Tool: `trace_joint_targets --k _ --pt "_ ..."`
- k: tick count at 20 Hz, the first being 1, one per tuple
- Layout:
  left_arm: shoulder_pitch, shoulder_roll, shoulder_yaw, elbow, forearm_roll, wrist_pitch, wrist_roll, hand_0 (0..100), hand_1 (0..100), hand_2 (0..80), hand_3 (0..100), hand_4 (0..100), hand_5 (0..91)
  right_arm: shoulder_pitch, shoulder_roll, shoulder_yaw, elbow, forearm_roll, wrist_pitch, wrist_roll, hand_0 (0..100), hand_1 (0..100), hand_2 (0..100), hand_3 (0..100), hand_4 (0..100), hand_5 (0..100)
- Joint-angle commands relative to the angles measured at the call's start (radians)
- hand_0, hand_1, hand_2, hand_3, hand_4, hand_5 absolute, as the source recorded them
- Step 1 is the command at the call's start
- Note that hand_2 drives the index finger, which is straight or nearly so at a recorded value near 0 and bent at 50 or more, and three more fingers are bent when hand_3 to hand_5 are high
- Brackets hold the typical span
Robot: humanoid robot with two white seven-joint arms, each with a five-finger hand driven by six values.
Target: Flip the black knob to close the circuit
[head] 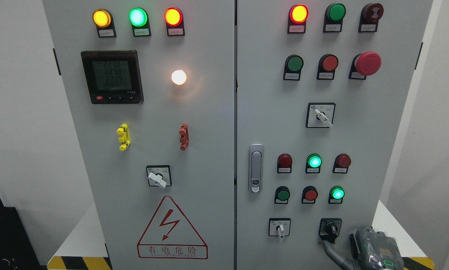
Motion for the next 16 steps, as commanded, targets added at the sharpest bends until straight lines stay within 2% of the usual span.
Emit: trace_joint_targets --k 1,7,16 --pt "0.001 0.000 0.000 -0.001 0.000 -0.001 0.001 12 56 0.0 0 0 0.0 0.000 -0.005 -0.056 0.014 -0.019 0.002 0.000 0 1 90 100 89 91" --pt "-0.001 0.000 0.000 -0.001 0.000 -0.001 0.001 12 56 0.0 0 0 0.0 -0.003 -0.005 -0.081 0.025 -0.043 0.003 0.000 0 1 90 100 89 91" --pt "-0.001 0.000 0.000 0.001 -0.003 -0.001 0.001 12 56 0.0 0 0 0.0 -0.006 -0.003 -0.072 0.023 -0.053 0.002 -0.004 0 1 90 100 89 91"
